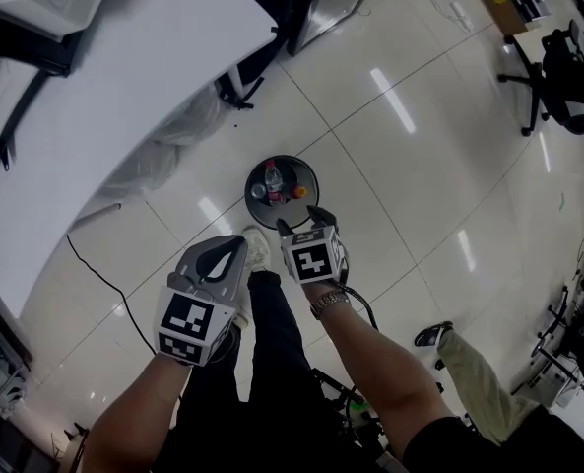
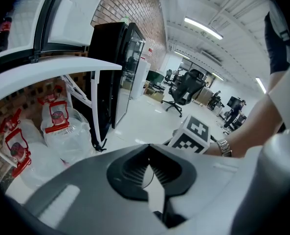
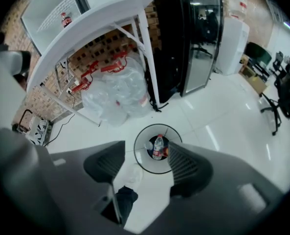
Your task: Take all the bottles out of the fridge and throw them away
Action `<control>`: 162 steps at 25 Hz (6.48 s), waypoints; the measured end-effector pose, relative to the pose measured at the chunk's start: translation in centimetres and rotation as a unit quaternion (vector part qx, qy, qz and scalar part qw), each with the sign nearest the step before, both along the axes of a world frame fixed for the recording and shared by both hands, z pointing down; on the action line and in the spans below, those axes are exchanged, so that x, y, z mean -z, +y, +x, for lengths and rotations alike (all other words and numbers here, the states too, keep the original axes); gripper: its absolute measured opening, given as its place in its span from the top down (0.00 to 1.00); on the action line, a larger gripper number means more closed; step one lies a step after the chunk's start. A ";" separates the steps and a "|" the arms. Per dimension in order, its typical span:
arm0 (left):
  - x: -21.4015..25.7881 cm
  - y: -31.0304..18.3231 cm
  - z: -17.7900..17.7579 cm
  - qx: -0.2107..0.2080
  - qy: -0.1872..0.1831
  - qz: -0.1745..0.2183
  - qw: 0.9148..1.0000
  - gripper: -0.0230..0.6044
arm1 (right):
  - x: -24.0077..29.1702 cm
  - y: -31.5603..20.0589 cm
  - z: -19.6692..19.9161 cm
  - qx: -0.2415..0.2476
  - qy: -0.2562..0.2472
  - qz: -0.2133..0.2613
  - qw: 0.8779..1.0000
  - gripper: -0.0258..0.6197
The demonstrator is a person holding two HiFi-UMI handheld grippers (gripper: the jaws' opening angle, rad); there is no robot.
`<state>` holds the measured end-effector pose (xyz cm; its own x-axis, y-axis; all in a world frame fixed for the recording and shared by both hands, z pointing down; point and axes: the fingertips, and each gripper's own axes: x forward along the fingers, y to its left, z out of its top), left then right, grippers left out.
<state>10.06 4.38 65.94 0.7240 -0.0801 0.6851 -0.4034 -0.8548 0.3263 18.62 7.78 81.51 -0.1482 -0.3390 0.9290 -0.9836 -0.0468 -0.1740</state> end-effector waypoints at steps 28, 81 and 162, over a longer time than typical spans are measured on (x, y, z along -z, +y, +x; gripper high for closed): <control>10.6 -2.1 -3.4 0.082 0.017 0.082 0.993 0.96 | 14.0 -4.3 -5.4 0.097 -0.016 0.113 0.989 0.53; 27.0 -27.7 -35.6 0.303 0.068 0.219 0.925 0.96 | 36.9 -48.0 -35.8 0.241 0.031 0.326 0.914 0.47; -7.5 -1.0 2.1 -0.009 -0.020 -0.013 1.000 0.96 | -3.9 -3.2 0.7 0.015 -0.011 0.020 1.000 0.49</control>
